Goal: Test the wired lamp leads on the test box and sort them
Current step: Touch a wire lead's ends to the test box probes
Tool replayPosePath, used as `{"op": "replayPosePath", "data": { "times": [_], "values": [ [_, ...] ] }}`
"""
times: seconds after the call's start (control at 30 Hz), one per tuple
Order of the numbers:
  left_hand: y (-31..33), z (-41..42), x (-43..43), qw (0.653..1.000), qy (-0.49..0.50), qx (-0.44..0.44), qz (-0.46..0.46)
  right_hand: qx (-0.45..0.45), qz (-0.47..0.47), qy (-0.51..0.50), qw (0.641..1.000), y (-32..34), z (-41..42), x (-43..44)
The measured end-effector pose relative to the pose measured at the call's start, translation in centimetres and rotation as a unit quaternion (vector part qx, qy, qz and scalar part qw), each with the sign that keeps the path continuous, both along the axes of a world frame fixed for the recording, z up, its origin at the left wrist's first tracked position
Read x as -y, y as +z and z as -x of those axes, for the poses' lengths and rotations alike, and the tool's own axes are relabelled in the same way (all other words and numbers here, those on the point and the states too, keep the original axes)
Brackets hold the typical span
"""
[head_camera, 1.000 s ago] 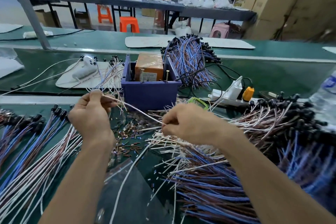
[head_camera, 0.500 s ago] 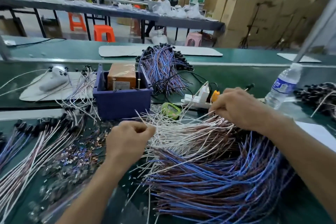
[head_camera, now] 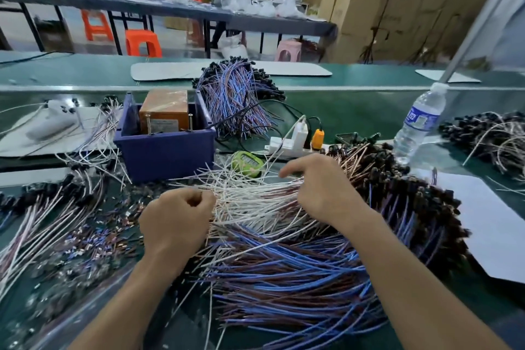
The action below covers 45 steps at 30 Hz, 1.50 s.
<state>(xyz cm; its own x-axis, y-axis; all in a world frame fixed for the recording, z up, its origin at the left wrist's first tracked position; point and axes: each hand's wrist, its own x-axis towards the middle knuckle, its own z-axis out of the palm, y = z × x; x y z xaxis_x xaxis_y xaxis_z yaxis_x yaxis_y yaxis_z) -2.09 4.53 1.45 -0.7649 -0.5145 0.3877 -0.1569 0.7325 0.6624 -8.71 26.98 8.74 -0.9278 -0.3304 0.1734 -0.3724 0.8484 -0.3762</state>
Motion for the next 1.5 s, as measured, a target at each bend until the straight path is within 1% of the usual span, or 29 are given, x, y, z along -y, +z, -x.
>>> {"op": "replayPosePath", "data": {
  "times": [0.17,0.23,0.27,0.3,0.33,0.4,0.43,0.5,0.53,0.63,0.73,0.83,0.9,0.97,1.07,1.13,1.17,1.27,1.37,1.43,1.5],
  "values": [
    [2.4,-1.0,1.1,0.998,0.033,-0.047,-0.017,0.04,0.13,0.073,0.988,-1.7,-1.7,5.9],
    [4.0,-1.4,2.1,0.998,0.03,-0.048,-0.009,0.046,0.16,0.093,0.982,-2.3,-2.3,8.5],
    [4.8,-1.6,2.8,0.999,0.016,-0.033,-0.003,0.053,0.176,0.102,0.978,-2.5,-2.6,9.9],
    [5.5,-1.7,3.5,1.0,-0.007,0.004,0.007,0.064,0.194,0.113,0.972,-2.8,-2.8,11.2],
    [6.2,-1.8,4.3,0.997,-0.034,0.059,0.022,0.076,0.213,0.123,0.966,-3.0,-3.0,12.5],
    [7.2,-2.3,6.3,0.98,-0.077,0.173,0.053,0.101,0.236,0.133,0.957,-3.5,-3.4,14.9],
    [7.6,-2.7,7.5,0.971,-0.086,0.212,0.062,0.113,0.236,0.135,0.956,-3.8,-3.6,16.1],
    [7.9,-3.8,10.4,0.964,-0.074,0.248,0.06,0.131,0.232,0.136,0.954,-4.3,-4.0,18.3],
    [7.9,-4.6,12.1,0.966,-0.048,0.251,0.051,0.138,0.228,0.134,0.955,-4.4,-4.1,19.4],
    [7.3,-7.3,17.0,0.962,0.083,0.254,0.047,0.157,0.216,0.14,0.954,-4.7,-4.5,22.2],
    [5.9,-10.1,20.6,0.95,0.197,0.236,0.047,0.179,0.196,0.16,0.951,-4.5,-4.8,24.8],
    [4.2,-11.7,23.1,0.941,0.271,0.201,0.017,0.195,0.168,0.189,0.948,-4.3,-5.4,27.4],
    [2.7,-11.9,23.7,0.938,0.28,0.203,0.001,0.199,0.151,0.21,0.945,-4.2,-5.8,29.0],
    [1.3,-11.6,23.5,0.944,0.26,0.202,-0.003,0.203,0.134,0.236,0.941,-4.3,-6.1,30.5],
    [0.0,-11.0,23.2,0.953,0.25,0.172,-0.011,0.149,0.076,0.302,0.938,-4.3,-6.6,32.9],
    [-0.2,-10.9,23.3,0.955,0.257,0.142,-0.027,0.12,0.047,0.331,0.935,-4.3,-7.1,34.5],
    [-0.2,-11.0,23.4,0.955,0.264,0.135,-0.018,0.111,0.037,0.34,0.933,-4.4,-7.3,35.2],
    [-0.1,-11.7,23.7,0.931,0.323,0.163,0.047,0.094,0.008,0.378,0.921,-4.8,-8.2,36.8],
    [0.0,-12.2,24.0,0.913,0.355,0.2,0.022,0.087,-0.051,0.416,0.904,-5.3,-8.7,37.5],
    [-0.3,-12.2,24.1,0.915,0.336,0.222,0.002,0.075,-0.08,0.421,0.901,-5.6,-8.7,37.6],
    [-0.5,-11.9,24.1,0.933,0.301,0.194,-0.02,0.068,-0.068,0.411,0.906,-5.7,-8.7,37.4]
  ]
}}
